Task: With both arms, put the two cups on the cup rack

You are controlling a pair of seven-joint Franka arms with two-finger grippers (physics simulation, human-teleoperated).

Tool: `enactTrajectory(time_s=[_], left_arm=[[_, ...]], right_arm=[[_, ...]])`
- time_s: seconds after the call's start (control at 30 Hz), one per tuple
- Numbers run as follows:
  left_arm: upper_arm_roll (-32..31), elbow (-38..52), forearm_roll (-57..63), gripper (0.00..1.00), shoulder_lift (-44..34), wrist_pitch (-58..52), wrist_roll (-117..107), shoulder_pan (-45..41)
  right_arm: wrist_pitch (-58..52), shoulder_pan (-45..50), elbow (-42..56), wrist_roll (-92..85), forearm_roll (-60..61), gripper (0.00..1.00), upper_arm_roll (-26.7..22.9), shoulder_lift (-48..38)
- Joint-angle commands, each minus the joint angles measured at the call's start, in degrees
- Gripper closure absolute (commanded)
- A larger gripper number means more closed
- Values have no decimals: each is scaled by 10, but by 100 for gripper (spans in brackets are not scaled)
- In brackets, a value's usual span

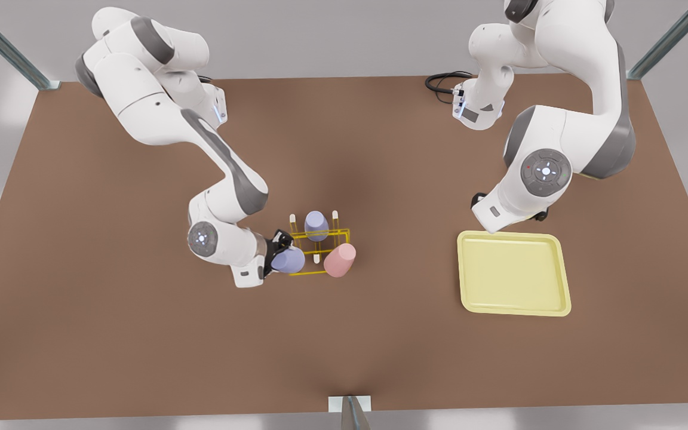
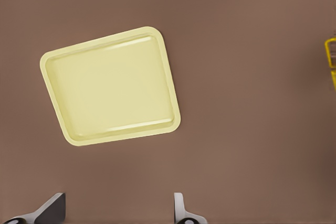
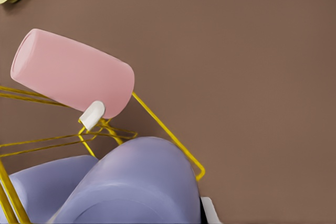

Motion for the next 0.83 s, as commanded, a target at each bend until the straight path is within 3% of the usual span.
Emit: enactTrajectory(time_s=[0.0, 0.03, 0.07, 0.23, 0.3, 0.33, 0.4, 0.5, 0.53, 0.57, 0.67, 0.8], left_arm=[[0, 0, 0, 0, -1, 0, 27, 0], [0, 0, 1, 0, -1, 0, 27, -1], [0, 1, 0, 0, -1, 0, 13, -3], [-2, 1, 0, 0, -1, 0, -1, -5], [-2, 1, 0, 0, -1, 0, -1, -5], [-2, 4, 0, 0, -1, -1, 2, -4], [-2, 8, -2, 0, -2, -2, 10, 0], [-1, 9, -6, 0, -2, -35, 10, 1], [-1, 9, -20, 0, -2, -38, 9, 1], [-1, 9, -20, 0, -2, -54, 9, 1], [-1, 10, -21, 0, -2, -55, 6, 1], [-1, 10, -32, 0, -2, -56, 7, 1]], right_arm=[[-2, 2, 4, 0, -1, 19, 0, 1], [-2, 2, 4, 0, -1, 6, 0, 0], [-2, 2, 7, 0, -1, 0, 0, 0], [-22, 2, 28, -1, -2, 0, 0, 1], [-117, 4, 109, 6, -8, 0, -2, -1], [-206, 3, 169, 23, -38, 0, -9, -8], [-302, -7, 206, 86, -241, 0, -15, -42], [-335, -27, 212, 89, -271, 0, -154, -77], [-366, -28, 212, 88, -265, 0, -168, -109], [-413, -28, 193, 118, -249, 0, -168, -161], [-398, -27, 2, 208, -123, 0, -216, -346], [-377, -28, -42, 208, -111, 0, -228, -377]])
